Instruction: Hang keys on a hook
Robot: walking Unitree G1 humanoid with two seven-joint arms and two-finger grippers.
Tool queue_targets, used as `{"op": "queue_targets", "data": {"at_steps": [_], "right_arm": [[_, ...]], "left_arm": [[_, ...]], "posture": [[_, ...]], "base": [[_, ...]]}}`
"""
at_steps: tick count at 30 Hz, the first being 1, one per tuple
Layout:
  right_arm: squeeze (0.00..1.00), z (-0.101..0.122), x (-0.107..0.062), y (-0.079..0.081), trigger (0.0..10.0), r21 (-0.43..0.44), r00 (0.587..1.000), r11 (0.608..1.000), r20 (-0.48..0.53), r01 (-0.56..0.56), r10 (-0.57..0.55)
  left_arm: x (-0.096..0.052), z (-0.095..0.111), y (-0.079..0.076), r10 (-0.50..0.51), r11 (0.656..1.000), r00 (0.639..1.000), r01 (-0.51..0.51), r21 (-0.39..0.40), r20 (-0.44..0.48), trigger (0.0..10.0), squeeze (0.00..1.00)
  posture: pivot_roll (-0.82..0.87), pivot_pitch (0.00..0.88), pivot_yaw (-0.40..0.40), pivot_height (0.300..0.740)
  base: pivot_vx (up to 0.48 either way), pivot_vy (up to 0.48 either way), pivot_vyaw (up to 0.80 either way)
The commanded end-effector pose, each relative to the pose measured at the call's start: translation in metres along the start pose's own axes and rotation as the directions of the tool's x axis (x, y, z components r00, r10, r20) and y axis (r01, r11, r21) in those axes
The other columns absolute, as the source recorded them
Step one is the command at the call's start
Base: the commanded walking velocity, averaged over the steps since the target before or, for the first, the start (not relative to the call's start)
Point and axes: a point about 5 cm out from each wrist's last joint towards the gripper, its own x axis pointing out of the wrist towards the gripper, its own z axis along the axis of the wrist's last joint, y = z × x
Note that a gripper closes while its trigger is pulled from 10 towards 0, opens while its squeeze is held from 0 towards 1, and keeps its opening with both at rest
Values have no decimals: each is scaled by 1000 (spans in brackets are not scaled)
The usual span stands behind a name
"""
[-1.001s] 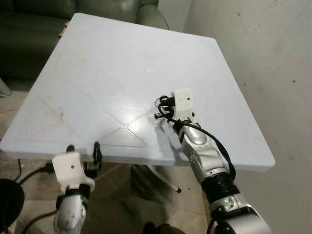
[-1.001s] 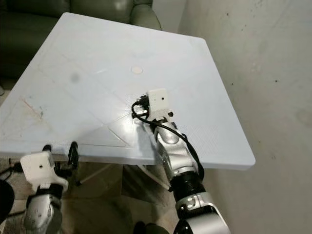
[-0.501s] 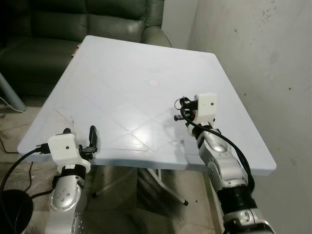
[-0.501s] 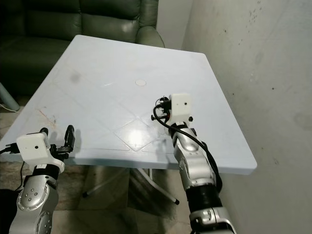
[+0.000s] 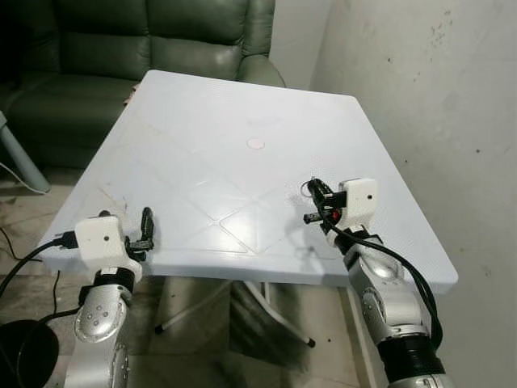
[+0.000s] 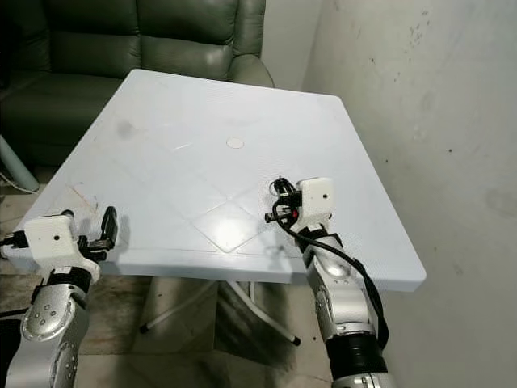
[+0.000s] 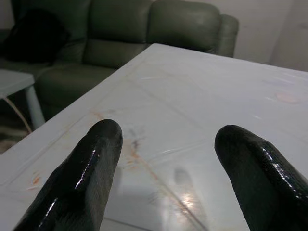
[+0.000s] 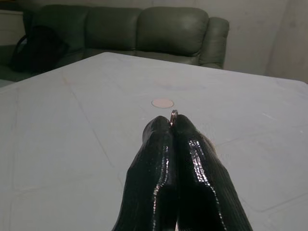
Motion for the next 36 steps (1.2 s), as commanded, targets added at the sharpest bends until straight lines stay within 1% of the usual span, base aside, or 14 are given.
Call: {"op": "queue_targets", "data": {"at_steps": [1, 2, 3, 4, 8, 11, 13, 14, 16, 20, 22, 26, 29, 36], "right_arm": [[0, 1, -2, -6, 10000, 4, 999, 999, 14, 33, -34], [0, 1, -2, -6, 10000, 7, 999, 999, 16, 33, -33], [0, 2, -2, -5, 10000, -30, 999, 999, 26, 34, -34], [0, 2, -2, -5, 10000, -41, 999, 999, 28, 35, -34], [0, 1, -10, -2, 10000, -36, 999, 999, 45, 16, -14], [0, -5, -15, -3, 10000, -29, 999, 999, 28, 16, -16], [0, -13, -22, -4, 10000, -12, 1000, 1000, 8, 15, -14], [0, -15, -23, -5, 10000, -18, 1000, 1000, 2, 23, -23], [0, -20, -25, -7, 10000, -19, 999, 999, -14, 42, -42], [0, -20, -25, -6, 10000, -11, 999, 999, -16, 42, -42], [0, -15, -21, -7, 10000, -5, 998, 998, -9, 62, -62], [0, -15, -20, -6, 10000, -3, 998, 998, -9, 63, -63], [0, -9, -14, -8, 10000, -14, 998, 998, -2, 58, -58], [0, -6, -11, -13, 10000, -28, 998, 997, 0, 65, -65]], "left_arm": [[4, 1, 1, -1, 1000, 1000, 1, -27, -7, 10000, 0], [5, 2, 1, -4, 1000, 1000, 3, -26, -4, 10000, 0], [6, 2, 0, -12, 999, 1000, 12, -31, -7, 10000, 0], [6, 2, 0, -14, 999, 1000, 14, -32, -9, 10000, 0], [3, 2, 1, -38, 998, 999, 39, -53, 18, 10000, 0], [-1, -3, 2, -47, 997, 999, 47, -54, 4, 10000, 0], [-8, -14, 0, -76, 996, 997, 75, -43, -21, 10000, 0], [-9, -16, 0, -69, 997, 997, 68, -40, -33, 10000, 0], [-10, -19, 1, -52, 997, 998, 49, -66, -45, 10000, 0], [-10, -19, 1, -52, 996, 998, 49, -76, -37, 10000, 0], [-7, -14, -1, -54, 996, 998, 53, -65, -24, 10000, 0], [-6, -14, 0, -56, 996, 998, 55, -63, -20, 10000, 0], [4, -2, 5, -43, 997, 999, 44, -61, 19, 10000, 0], [8, 0, 10, -25, 998, 1000, 26, -51, 18, 10000, 0]], "posture": [[-9, 0, -76, 740], [-11, 0, -75, 740], [-13, 0, -74, 740], [-15, 0, -72, 740], [-29, 0, -63, 740], [-32, 0, -57, 740], [-35, 0, -53, 740], [-35, 0, -50, 740], [-34, 0, -47, 740], [-34, 0, -47, 740], [-33, 0, -45, 740], [-34, 0, -43, 740], [-41, 0, -43, 740], [-42, 0, -44, 740]], "base": [[0, 0, 0], [0, 0, 0], [0, 0, 0], [0, 0, 0], [0, 0, 0], [0, 0, 0], [0, 0, 0], [0, 0, 0], [0, 0, 0], [0, 0, 0], [0, 0, 0], [0, 0, 0], [0, 0, -769], [0, 0, -764]]}}
